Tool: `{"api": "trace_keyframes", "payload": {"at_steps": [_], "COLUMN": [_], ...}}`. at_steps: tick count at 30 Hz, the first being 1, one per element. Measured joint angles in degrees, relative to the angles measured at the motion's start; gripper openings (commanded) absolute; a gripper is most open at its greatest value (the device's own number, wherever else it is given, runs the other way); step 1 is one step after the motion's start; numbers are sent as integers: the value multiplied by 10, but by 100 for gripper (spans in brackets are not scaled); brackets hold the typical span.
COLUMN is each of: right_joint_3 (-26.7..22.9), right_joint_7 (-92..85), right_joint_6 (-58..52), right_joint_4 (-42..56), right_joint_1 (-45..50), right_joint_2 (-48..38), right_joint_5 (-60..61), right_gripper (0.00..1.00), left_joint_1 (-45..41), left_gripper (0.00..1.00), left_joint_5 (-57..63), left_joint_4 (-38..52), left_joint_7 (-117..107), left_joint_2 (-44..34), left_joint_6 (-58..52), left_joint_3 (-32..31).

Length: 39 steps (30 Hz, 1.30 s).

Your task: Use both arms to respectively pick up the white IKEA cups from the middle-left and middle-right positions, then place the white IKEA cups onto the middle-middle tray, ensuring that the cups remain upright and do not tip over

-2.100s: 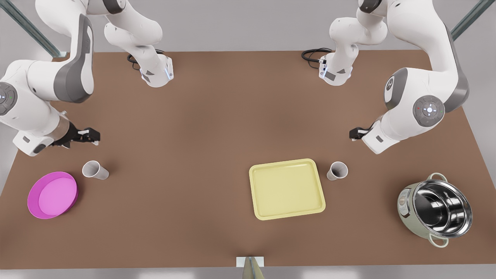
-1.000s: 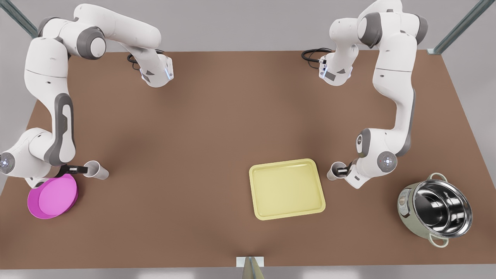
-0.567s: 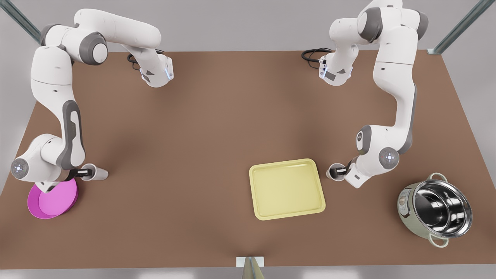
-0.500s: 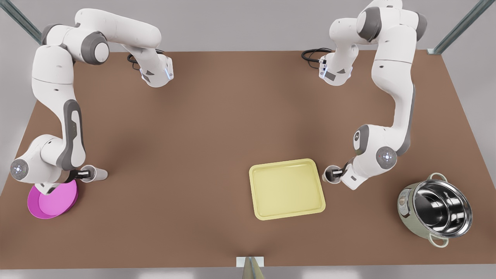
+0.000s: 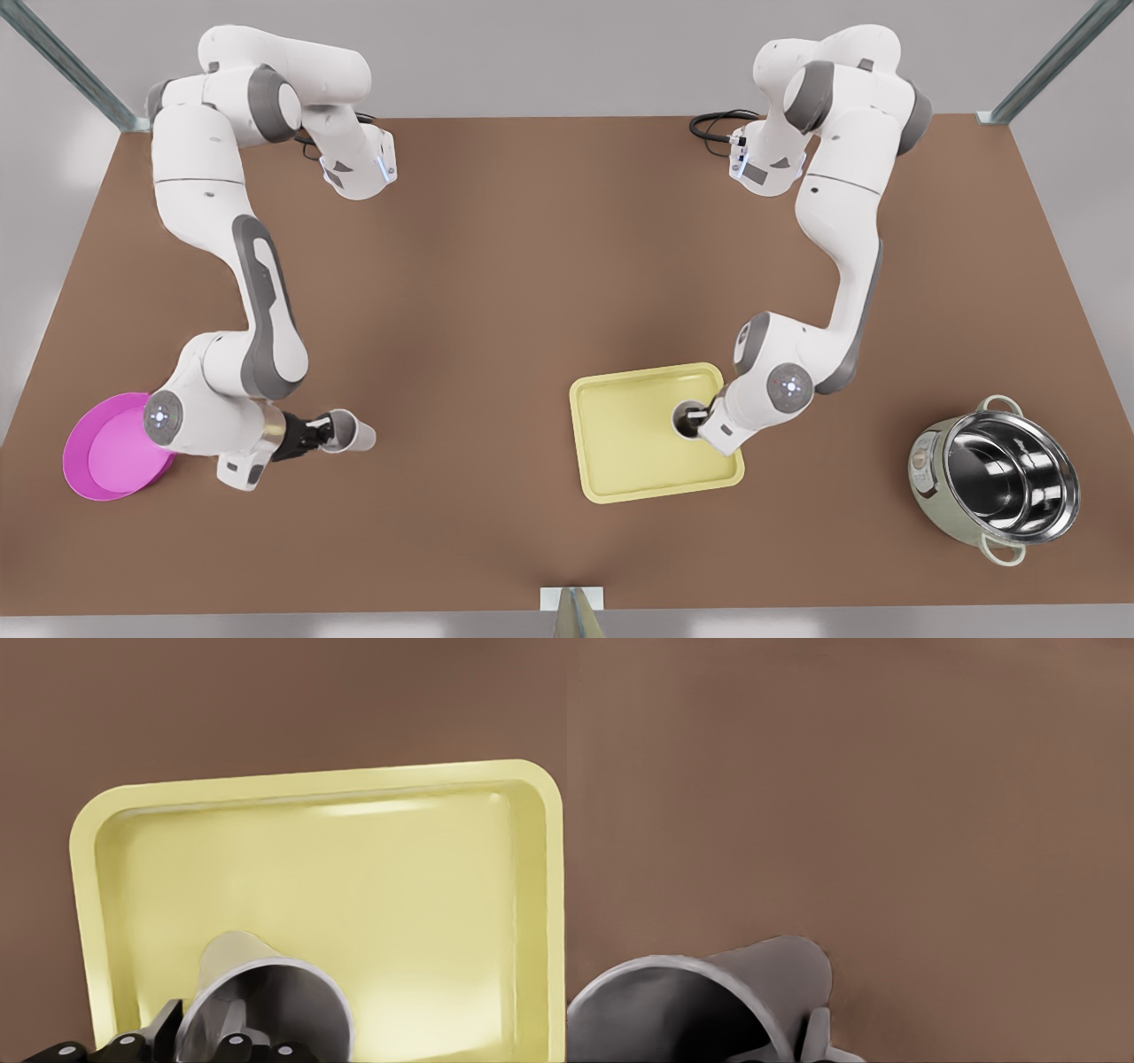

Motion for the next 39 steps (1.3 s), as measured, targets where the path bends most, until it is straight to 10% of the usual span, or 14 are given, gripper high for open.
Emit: {"api": "trace_keyframes", "payload": {"at_steps": [1, 12, 17, 24, 25, 26, 39], "right_joint_3": [-1, 0, 13, -19, -19, -19, -12], "right_joint_7": [12, 244, 331, 418, 428, 438, 522], "right_joint_6": [1, 71, 115, 139, 141, 142, 151], "right_joint_4": [20, 243, 275, 267, 266, 266, 259], "right_joint_1": [36, 272, 307, 313, 313, 313, 304], "right_joint_2": [9, 178, 225, 231, 233, 234, 199], "right_joint_5": [11, 75, 123, 136, 136, 136, 152], "right_gripper": [21, 21, 21, 21, 30, 100, 100], "left_joint_1": [1, 24, 42, 54, 54, 54, 57], "left_gripper": [100, 100, 100, 100, 100, 100, 100], "left_joint_5": [-2, 11, 34, 61, 62, 63, 58], "left_joint_4": [0, -4, 173, 55, 54, 54, 53], "left_joint_7": [-3, -30, -37, -1, 3, 8, 44], "left_joint_2": [1, -40, -145, -271, -271, -271, -260], "left_joint_6": [2, -27, -268, -405, -414, -421, -454], "left_joint_3": [0, 0, 3, 25, 25, 25, 26]}}
